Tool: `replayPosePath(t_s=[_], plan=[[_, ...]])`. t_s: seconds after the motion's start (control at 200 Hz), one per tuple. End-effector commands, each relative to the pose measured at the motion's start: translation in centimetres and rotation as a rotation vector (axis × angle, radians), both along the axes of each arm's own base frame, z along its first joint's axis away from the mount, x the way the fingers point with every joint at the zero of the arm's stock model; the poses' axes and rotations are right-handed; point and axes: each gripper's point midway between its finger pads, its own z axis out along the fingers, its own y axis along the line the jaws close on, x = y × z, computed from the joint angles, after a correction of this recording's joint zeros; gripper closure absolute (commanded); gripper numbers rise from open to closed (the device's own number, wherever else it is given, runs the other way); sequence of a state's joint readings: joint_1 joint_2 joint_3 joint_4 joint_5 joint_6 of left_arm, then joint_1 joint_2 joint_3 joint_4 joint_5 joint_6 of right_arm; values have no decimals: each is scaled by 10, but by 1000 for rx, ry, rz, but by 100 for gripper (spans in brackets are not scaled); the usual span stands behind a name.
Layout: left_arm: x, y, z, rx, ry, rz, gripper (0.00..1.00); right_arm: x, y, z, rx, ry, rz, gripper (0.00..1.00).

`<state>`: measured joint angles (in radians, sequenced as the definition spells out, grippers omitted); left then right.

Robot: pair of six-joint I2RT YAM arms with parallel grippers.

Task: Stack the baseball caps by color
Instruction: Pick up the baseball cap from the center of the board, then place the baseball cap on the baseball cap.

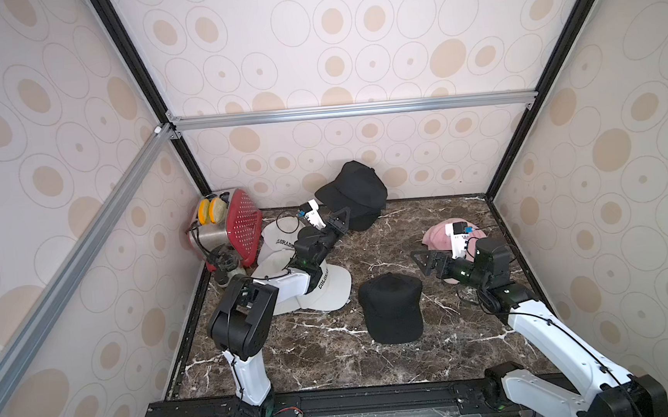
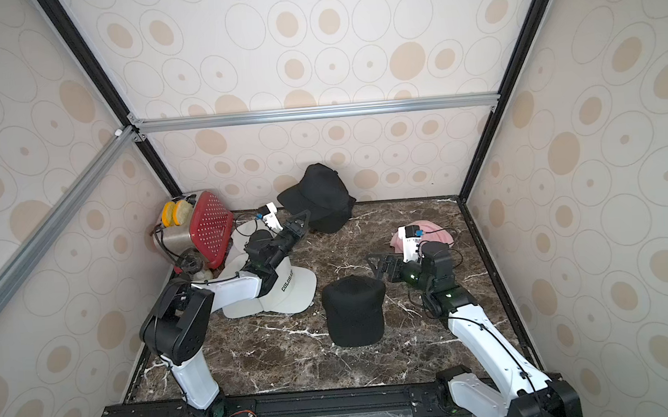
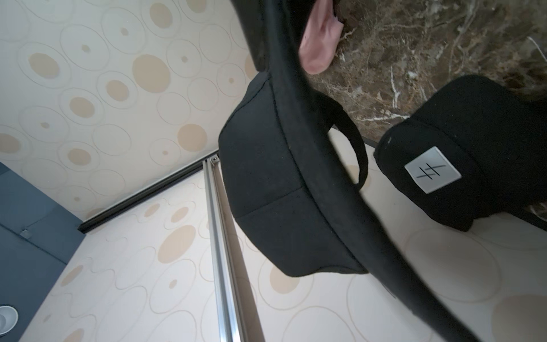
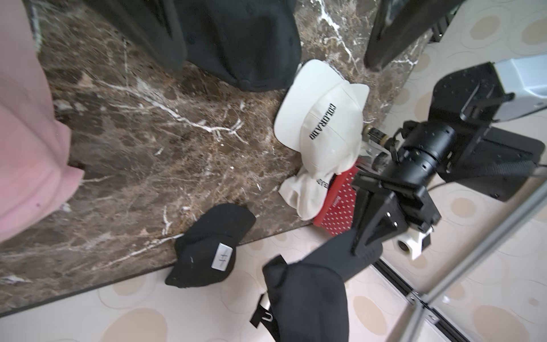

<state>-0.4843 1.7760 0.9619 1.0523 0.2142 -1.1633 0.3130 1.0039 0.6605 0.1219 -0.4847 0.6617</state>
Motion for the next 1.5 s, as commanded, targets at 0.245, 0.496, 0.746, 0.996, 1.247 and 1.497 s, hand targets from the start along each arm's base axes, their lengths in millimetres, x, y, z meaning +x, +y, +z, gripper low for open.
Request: replayPosePath(t_s=[0.245, 0.496, 0.746, 0.996, 1.247, 1.497], plan=[[-100, -24, 69, -215, -232, -78, 100, -6, 38, 65, 325, -66, 236, 5], [-118, -34, 72, -272, -196, -80, 100, -2, 46, 76, 374, -99, 236, 11], [-119, -31, 75, -350, -150, -40, 100, 9, 46, 86, 429, -133, 182, 24], [-118, -36, 76, -457, -76, -71, 100, 16, 58, 87, 445, -136, 179, 27], [-115, -55, 70, -459, -54, -92, 100, 19, 70, 92, 461, -150, 189, 32], [-113, -71, 64, -450, -43, -126, 100, 25, 77, 88, 435, -150, 192, 44]])
